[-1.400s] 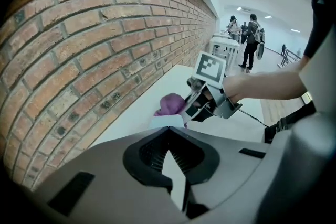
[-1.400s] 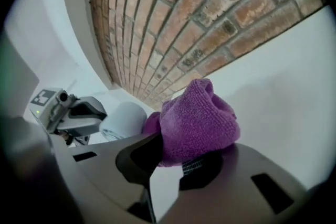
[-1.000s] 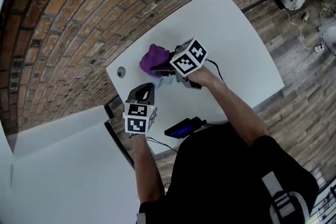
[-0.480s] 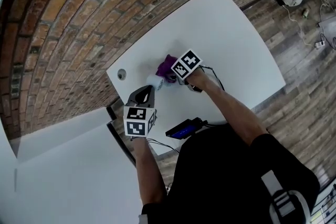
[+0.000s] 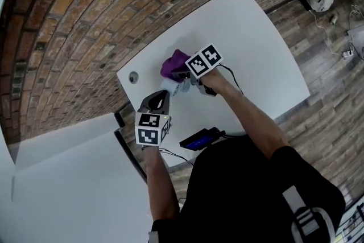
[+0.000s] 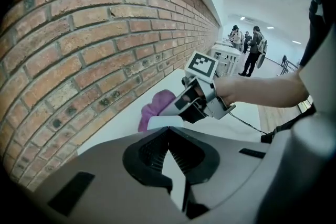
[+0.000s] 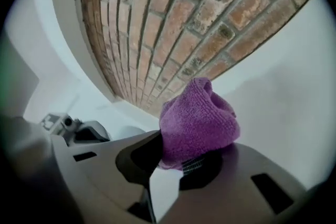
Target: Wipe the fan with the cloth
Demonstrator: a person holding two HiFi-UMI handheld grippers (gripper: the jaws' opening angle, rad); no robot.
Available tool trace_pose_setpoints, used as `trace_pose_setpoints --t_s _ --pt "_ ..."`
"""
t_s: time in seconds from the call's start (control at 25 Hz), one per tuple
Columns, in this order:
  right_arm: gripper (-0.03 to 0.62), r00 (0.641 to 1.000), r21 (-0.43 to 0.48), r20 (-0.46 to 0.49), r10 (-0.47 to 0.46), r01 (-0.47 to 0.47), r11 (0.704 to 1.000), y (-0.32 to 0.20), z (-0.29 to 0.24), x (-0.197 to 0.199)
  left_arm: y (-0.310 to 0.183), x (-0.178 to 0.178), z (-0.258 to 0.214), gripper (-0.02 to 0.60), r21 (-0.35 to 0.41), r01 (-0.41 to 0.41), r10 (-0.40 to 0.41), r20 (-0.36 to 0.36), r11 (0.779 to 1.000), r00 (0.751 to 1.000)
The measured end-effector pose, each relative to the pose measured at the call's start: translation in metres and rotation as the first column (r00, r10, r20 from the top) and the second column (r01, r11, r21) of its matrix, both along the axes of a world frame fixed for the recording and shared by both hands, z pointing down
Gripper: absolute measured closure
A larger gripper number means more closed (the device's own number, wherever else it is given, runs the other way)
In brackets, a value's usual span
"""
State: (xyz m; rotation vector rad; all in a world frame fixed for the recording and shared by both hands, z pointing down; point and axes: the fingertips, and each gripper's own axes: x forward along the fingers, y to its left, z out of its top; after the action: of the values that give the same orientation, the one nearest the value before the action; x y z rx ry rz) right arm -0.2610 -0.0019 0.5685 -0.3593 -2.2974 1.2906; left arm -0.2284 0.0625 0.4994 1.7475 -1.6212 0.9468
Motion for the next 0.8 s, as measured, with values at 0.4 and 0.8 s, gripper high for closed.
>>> trace_pose_setpoints --t_s 0.4,0.8 --pt "0.528 0.935 0.291 -0.352 -0.037 0.147 0.945 0.006 0.086 0.035 0.0 0.0 0.001 0.581 0.027 0.011 -0.01 -0.015 1.0 1.0" --pt "0.528 0.98 0.318 -0.172 0.099 -0.04 0.947 -0.024 0.039 0.035 0.001 -0.004 0.002 0.581 0.076 0.021 -0.019 -0.019 0.997 1.0"
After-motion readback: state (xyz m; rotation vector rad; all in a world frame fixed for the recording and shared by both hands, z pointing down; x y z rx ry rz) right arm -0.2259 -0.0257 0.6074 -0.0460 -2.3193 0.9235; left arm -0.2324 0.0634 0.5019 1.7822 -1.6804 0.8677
